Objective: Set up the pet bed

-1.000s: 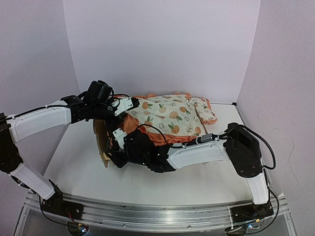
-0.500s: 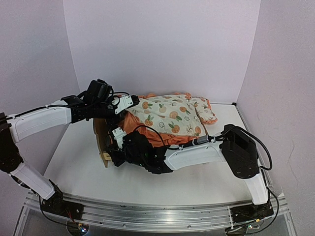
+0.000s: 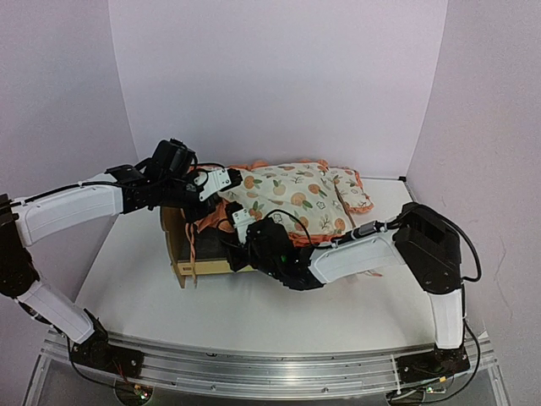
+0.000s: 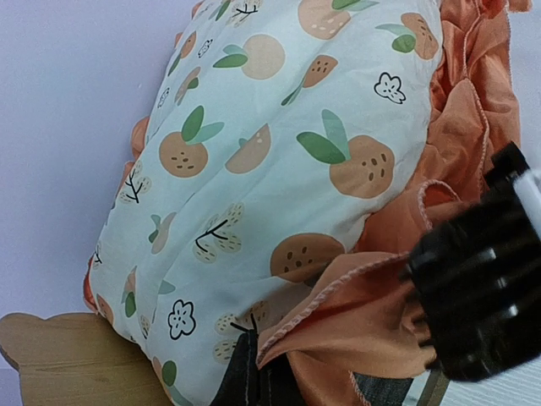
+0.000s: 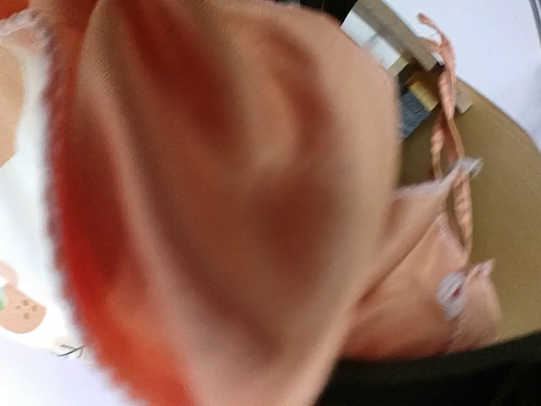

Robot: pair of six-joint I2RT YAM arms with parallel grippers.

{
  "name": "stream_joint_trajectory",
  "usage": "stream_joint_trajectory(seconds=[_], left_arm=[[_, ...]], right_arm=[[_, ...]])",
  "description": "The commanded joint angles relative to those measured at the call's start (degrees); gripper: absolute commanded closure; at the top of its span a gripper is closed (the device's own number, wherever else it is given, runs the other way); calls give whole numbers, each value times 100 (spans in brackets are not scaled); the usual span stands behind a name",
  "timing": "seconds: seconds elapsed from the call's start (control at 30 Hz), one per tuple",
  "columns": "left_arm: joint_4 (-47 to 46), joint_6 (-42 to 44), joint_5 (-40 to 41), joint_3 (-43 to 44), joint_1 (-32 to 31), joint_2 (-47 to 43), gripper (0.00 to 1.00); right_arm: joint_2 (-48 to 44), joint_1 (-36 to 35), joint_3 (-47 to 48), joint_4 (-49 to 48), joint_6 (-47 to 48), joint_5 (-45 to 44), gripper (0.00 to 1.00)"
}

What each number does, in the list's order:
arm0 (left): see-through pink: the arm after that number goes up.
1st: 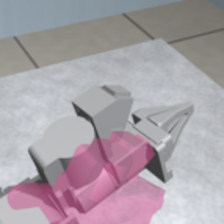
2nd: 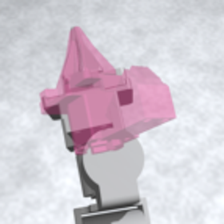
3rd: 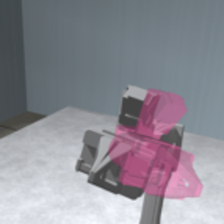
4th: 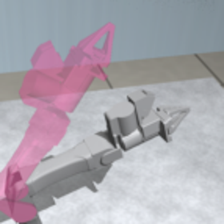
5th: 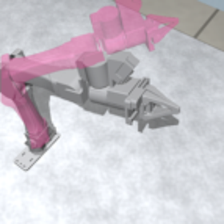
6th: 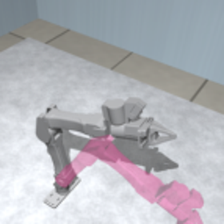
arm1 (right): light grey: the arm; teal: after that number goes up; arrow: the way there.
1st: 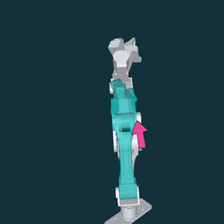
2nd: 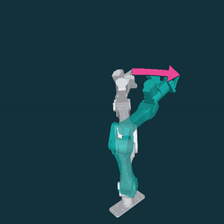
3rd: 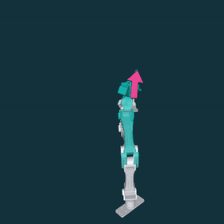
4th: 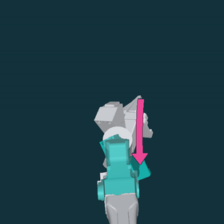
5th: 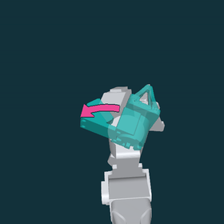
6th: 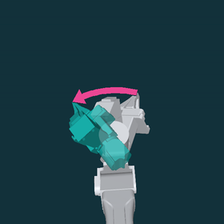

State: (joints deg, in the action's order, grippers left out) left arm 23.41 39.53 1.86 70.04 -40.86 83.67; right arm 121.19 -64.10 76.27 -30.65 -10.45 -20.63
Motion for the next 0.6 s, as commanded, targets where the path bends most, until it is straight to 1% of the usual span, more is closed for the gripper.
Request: stream_joint_trajectory(seconds=[0.0,0.17,0.3,0.43,0.57], left_arm=[[-23,-352,-142,187,-10,-6,100],[-2,-594,-168,283,-10,34,100],[15,-674,-167,275,-2,24,100],[-9,-692,-168,282,19,30,100],[-37,-692,-167,291,34,35,100]], right_arm=[[-131,-85,155,-565,108,-5,79],[363,-88,550,-821,-387,692,74],[672,-94,735,-913,-756,788,72],[995,-94,1055,-949,-994,1242,70],[1157,-95,1089,-945,-1205,1322,70]])
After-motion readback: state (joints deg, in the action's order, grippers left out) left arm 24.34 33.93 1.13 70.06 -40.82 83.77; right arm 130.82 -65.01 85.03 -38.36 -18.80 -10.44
